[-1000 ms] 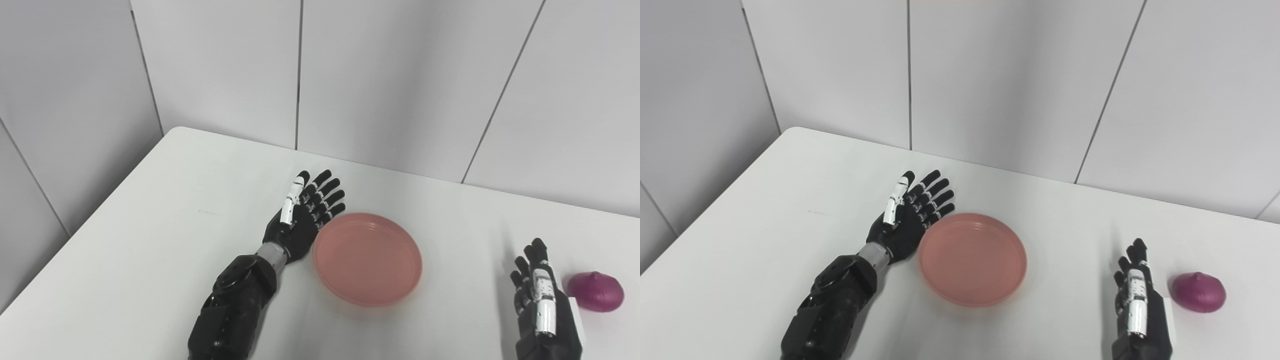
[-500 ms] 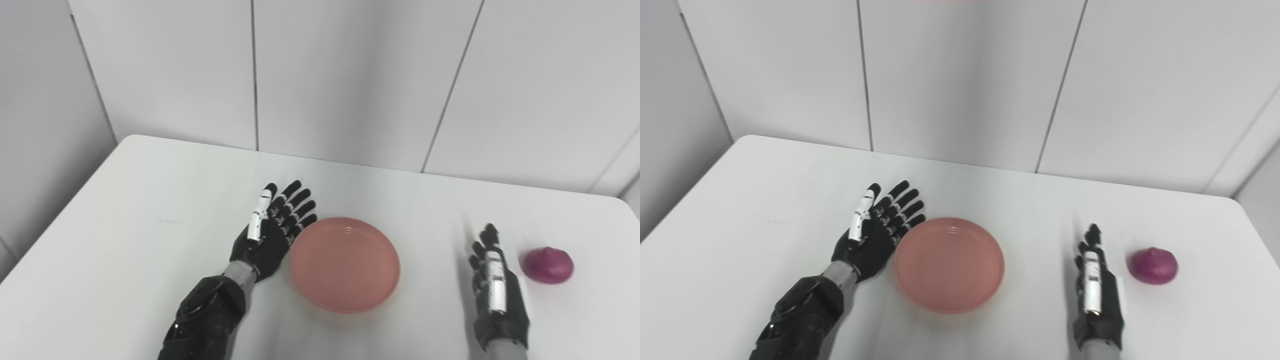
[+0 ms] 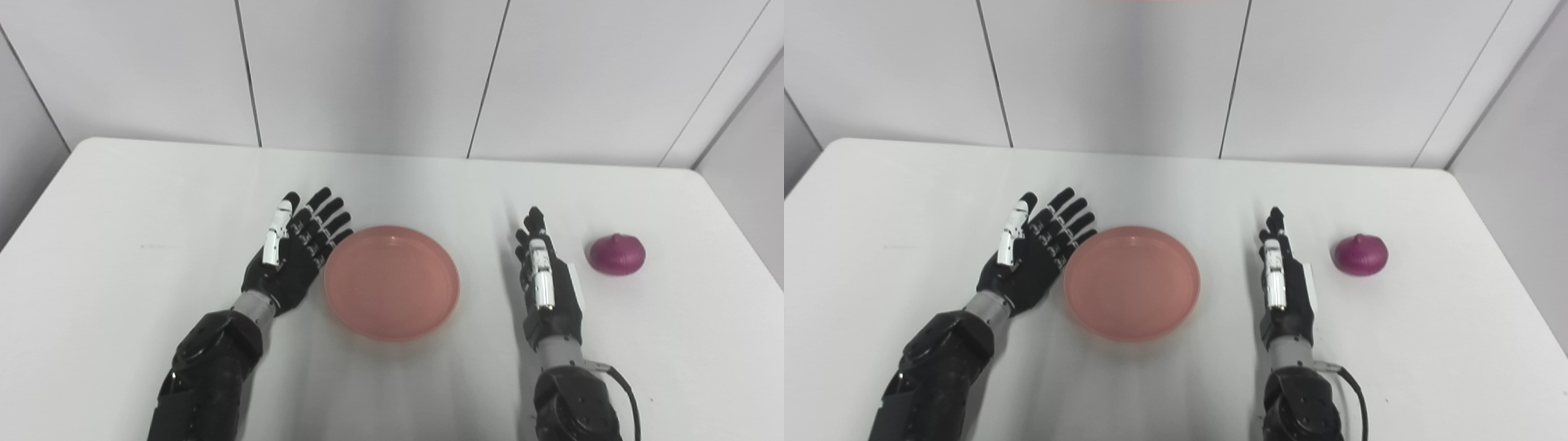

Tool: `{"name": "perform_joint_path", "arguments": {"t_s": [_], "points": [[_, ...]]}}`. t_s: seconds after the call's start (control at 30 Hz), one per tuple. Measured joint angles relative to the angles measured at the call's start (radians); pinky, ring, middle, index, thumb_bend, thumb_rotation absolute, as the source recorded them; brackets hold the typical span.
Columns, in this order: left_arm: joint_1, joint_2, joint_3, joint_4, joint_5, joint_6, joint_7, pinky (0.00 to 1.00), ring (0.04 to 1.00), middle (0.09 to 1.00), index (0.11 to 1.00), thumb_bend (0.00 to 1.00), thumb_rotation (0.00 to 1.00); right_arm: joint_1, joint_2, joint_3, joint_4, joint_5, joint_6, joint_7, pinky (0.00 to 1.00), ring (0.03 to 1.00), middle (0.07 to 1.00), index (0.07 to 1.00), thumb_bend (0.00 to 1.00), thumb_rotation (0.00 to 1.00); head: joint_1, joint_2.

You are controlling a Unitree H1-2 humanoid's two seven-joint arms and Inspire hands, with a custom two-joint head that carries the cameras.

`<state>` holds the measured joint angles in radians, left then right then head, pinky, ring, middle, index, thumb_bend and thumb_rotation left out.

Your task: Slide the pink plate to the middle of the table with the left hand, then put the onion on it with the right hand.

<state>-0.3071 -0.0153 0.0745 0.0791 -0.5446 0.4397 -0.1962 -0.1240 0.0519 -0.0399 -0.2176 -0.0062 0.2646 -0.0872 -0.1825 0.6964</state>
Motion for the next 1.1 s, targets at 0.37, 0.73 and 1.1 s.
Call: {"name": "perform_joint_path", "arguments": {"t_s": [0.37, 0.73, 1.1], "points": [[0.0, 0.0, -0.003, -0.001, -0.001, 0.002, -0.002, 0.95, 0.963, 0.969, 0.948, 0.42, 1.0, -0.008, 0.018, 0.006, -0.002, -0.015, 0.0, -0.014, 1.0, 0.987, 0.998, 1.0, 0.24, 1.0, -0.041, 0.014], [0.01, -0.001, -0.005, -0.006, -0.02, 0.002, -0.003, 0.94, 0.956, 0.965, 0.946, 0.42, 1.0, -0.01, 0.02, 0.006, -0.001, -0.02, 0.0, -0.024, 1.0, 0.981, 0.991, 0.993, 0.23, 1.0, -0.061, 0.009], [0.02, -0.016, -0.004, -0.019, -0.018, 0.002, 0.002, 0.95, 0.959, 0.964, 0.943, 0.43, 1.0, -0.009, 0.016, 0.006, -0.001, -0.018, 0.0, -0.022, 1.0, 0.979, 0.989, 0.99, 0.24, 1.0, -0.077, 0.006]]}}
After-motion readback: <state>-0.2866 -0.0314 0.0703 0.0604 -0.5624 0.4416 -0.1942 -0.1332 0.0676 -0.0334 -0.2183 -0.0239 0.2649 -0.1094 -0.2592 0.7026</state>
